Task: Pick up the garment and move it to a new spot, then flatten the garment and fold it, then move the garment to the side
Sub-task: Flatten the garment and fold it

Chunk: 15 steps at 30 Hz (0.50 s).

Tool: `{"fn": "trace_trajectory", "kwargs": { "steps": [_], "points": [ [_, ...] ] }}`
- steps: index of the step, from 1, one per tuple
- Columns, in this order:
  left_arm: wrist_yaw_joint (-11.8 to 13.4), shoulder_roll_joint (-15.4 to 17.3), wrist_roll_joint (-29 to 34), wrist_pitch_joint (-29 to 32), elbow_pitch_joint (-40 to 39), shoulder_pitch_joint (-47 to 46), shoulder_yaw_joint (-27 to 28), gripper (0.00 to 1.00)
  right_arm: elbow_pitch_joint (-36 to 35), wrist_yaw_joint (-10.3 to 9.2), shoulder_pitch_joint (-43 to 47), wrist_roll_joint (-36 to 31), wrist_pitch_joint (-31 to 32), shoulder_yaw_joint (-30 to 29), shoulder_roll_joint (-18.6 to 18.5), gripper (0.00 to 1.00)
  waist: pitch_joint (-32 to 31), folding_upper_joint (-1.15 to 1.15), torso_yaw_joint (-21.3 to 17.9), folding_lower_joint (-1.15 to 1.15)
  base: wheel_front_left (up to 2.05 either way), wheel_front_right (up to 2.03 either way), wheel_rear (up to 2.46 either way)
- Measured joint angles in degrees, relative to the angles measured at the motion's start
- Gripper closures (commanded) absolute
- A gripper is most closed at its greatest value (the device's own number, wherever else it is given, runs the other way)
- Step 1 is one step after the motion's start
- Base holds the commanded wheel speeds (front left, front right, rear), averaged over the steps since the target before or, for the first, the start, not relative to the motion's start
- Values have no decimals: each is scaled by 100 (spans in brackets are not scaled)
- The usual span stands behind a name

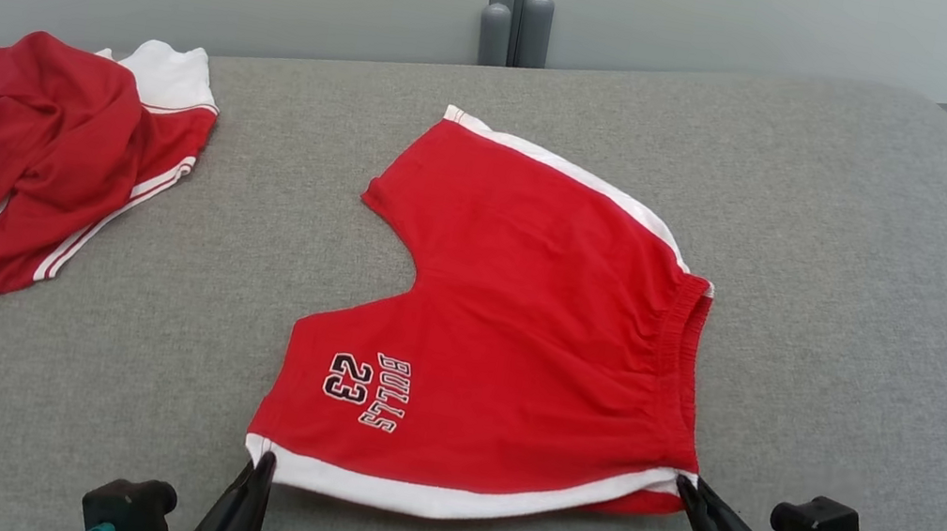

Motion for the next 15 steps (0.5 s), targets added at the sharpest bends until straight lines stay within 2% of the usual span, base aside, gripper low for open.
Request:
{"fn": "trace_trajectory", "kwargs": {
  "steps": [1,2,3,4,5,6,7,15],
  "points": [
    [2,-1,0,0,21,7,2,86,10,-5,44,-2,0,-2,25,63,-13,0,-9,0,0,0,0],
    [5,-3,0,0,45,13,1,71,19,-20,86,-2,0,-9,53,44,-27,0,-18,0,0,0,0],
    [26,-4,0,0,69,19,0,61,26,-54,119,-3,0,-22,81,0,-40,0,-26,0,0,0,0],
    [29,-3,0,0,92,27,-5,53,29,-55,140,-4,0,-40,99,0,-55,0,-33,0,0,0,0],
    [35,-3,0,0,108,51,-11,35,27,-57,154,-12,0,-63,105,0,-68,0,-40,0,0,0,0],
    [43,-3,0,2,127,86,-20,13,25,-58,174,-23,0,-103,105,0,-77,0,-47,0,0,0,0],
    [43,-3,0,5,155,125,-29,0,25,-67,201,-41,0,-146,101,0,-83,0,-52,0,0,0,0],
    [172,111,-2,7,215,311,98,0,-85,-204,391,-111,0,-410,94,0,-140,0,-62,0,0,0,0]
  ]
}}
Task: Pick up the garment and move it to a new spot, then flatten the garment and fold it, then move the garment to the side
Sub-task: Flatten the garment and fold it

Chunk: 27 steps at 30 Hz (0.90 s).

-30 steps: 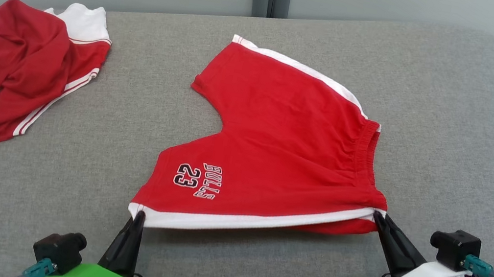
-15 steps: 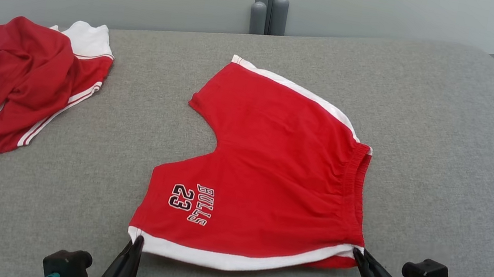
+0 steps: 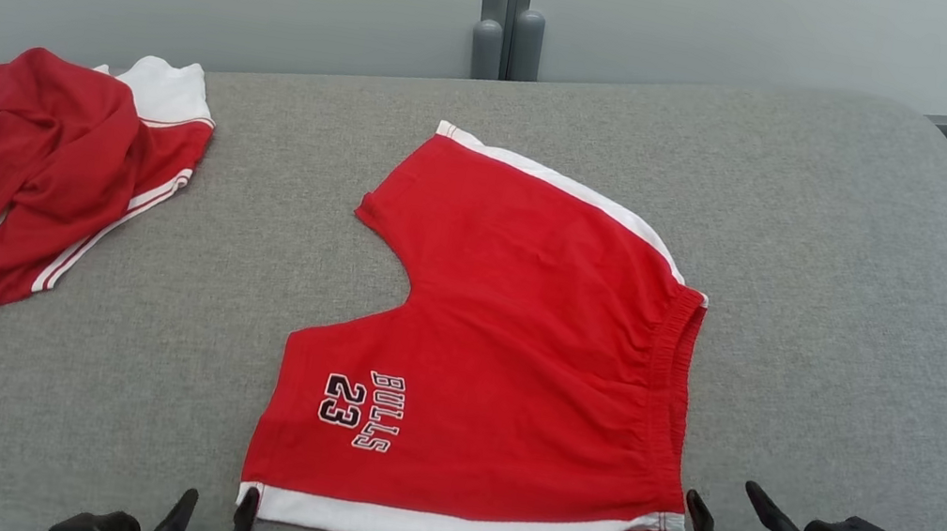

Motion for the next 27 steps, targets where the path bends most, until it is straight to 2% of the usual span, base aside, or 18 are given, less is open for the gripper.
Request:
{"fn": "trace_trajectory", "kwargs": {
  "steps": [7,12,17,27],
  "points": [
    [81,222,222,-5,-385,-9,234,0,-339,-102,49,2,0,-443,-26,0,-36,0,7,0,0,0,0],
    [81,196,296,-7,-736,-182,331,0,-682,-160,-130,-110,0,-635,-48,0,-94,0,1,0,0,0,0],
    [134,143,494,-9,-1107,-486,502,0,-1033,-301,-364,-222,0,-833,-40,0,-219,0,-17,0,0,0,0],
    [325,30,740,-24,-1359,-532,820,0,-1479,-458,-476,-290,-1,-1059,166,0,-305,0,-26,0,0,0,0]
  ]
}}
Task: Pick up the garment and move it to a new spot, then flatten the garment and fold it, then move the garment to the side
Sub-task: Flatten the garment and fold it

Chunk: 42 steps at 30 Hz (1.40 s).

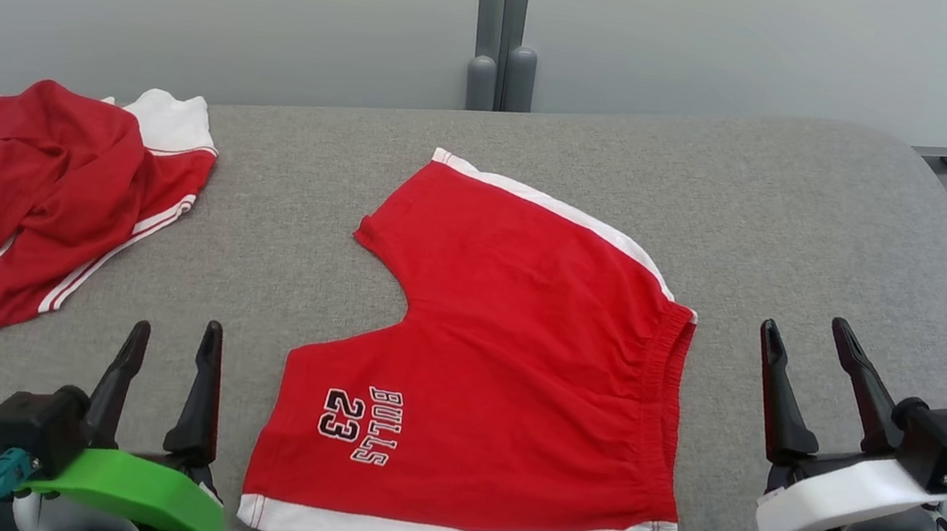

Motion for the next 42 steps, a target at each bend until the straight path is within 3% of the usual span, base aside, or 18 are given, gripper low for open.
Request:
{"fn": "trace_trajectory", "kwargs": {
  "steps": [25,42],
  "points": [
    [51,3,318,0,-81,243,204,0,-145,-44,88,-131,0,-24,29,0,-15,0,54,0,0,0,0],
    [51,-22,322,79,179,478,-7,0,-64,27,235,-201,0,100,29,0,-13,0,66,0,0,0,0]
  ]
}}
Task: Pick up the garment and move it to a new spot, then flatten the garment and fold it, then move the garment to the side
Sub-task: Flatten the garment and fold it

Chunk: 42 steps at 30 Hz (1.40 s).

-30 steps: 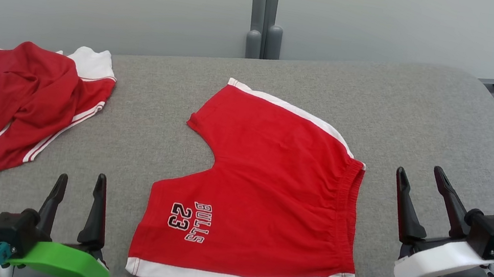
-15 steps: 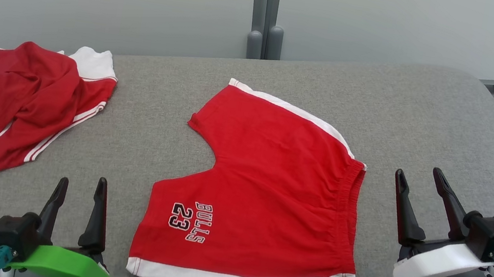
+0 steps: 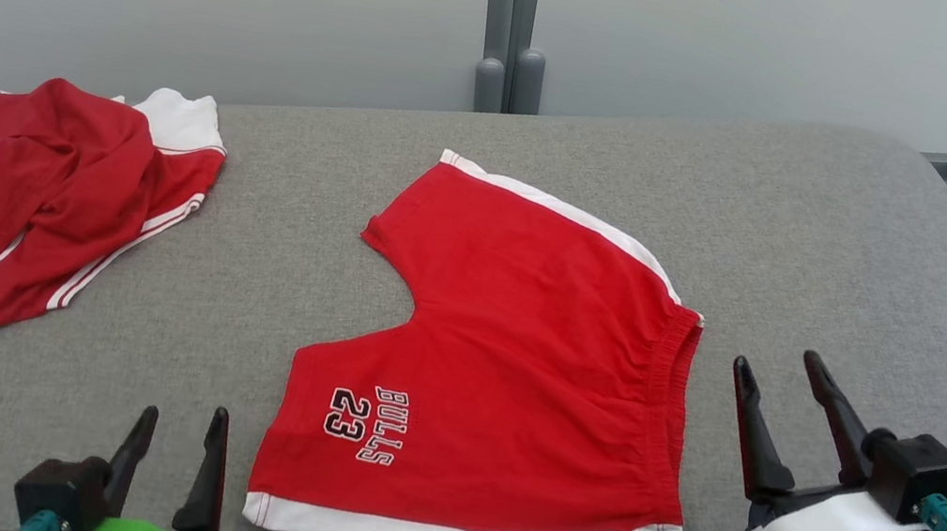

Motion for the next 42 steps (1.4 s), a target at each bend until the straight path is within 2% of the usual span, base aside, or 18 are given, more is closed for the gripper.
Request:
{"fn": "trace_trajectory", "kwargs": {
  "steps": [4,17,33,42],
  "points": [
    [-14,4,-1,203,290,143,-193,0,153,102,110,-52,0,141,-29,0,17,0,4,0,0,0,0],
    [-366,145,209,561,1143,229,-660,0,333,290,203,-105,0,341,-74,0,174,0,-77,0,0,0,0],
    [-516,163,356,450,1720,-365,-722,0,352,342,122,-155,0,303,-114,0,577,0,-363,0,0,0,0],
    [-606,74,383,289,1835,-411,-754,0,379,341,106,-155,0,222,-108,0,667,0,-357,0,0,0,0]
  ]
}}
